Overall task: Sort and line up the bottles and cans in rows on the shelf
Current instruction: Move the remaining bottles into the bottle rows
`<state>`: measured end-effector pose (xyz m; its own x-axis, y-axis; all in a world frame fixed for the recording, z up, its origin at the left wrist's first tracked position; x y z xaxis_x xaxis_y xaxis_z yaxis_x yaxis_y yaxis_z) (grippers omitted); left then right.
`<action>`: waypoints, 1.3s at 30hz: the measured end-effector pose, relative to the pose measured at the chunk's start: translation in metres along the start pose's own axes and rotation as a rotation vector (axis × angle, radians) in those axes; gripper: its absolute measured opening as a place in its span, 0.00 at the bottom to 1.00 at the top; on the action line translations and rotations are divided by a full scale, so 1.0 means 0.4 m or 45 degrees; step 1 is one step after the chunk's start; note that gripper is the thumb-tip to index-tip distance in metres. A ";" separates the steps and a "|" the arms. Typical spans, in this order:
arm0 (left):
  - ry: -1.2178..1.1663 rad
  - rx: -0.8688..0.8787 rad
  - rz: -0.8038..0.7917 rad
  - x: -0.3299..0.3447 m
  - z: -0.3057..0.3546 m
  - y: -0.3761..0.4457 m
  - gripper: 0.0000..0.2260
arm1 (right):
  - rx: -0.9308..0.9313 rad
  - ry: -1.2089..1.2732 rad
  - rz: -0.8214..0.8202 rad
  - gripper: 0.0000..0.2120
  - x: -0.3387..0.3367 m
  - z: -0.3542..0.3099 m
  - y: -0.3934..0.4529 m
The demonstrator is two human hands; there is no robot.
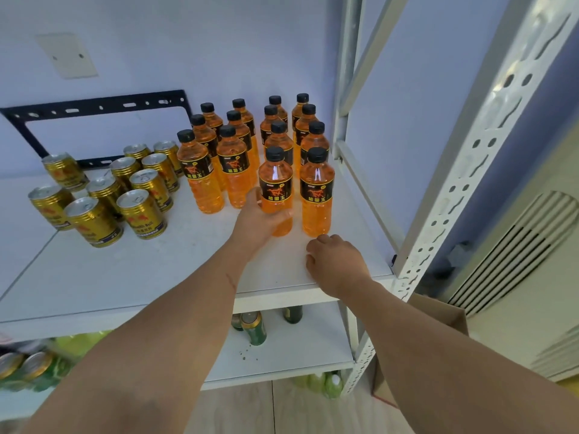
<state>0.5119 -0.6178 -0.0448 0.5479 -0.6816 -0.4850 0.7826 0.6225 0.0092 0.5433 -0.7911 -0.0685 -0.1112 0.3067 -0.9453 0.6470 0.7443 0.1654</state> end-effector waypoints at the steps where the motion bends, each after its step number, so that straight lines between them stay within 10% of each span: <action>1: 0.092 -0.027 0.017 -0.010 -0.004 -0.016 0.36 | -0.026 -0.009 0.002 0.13 -0.001 -0.014 0.002; 6: 1.112 0.299 0.395 -0.168 -0.101 -0.149 0.14 | -0.255 -0.132 -0.086 0.11 0.022 -0.145 0.014; 11: 1.784 0.723 0.377 -0.392 -0.258 -0.244 0.17 | -0.504 -0.220 -0.166 0.12 0.060 -0.368 0.031; 39: 1.771 0.178 0.733 -1.569 -0.779 -0.256 0.10 | -0.776 -0.046 -0.057 0.13 0.411 -1.585 0.537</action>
<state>-0.0043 -0.1340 -0.0137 0.1351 0.5814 -0.8023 0.6296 0.5749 0.5226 0.1858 -0.2049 -0.0101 -0.0955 0.2551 -0.9622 0.0929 0.9647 0.2466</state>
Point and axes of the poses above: each hand's wrist, its own y-axis towards the middle knuckle, its own x-axis out of the palm, z = x × y, the point moved 2 cm from there along y, towards the middle knuckle, and after that the axes turned 8 degrees about y, right-handed, at the moved point
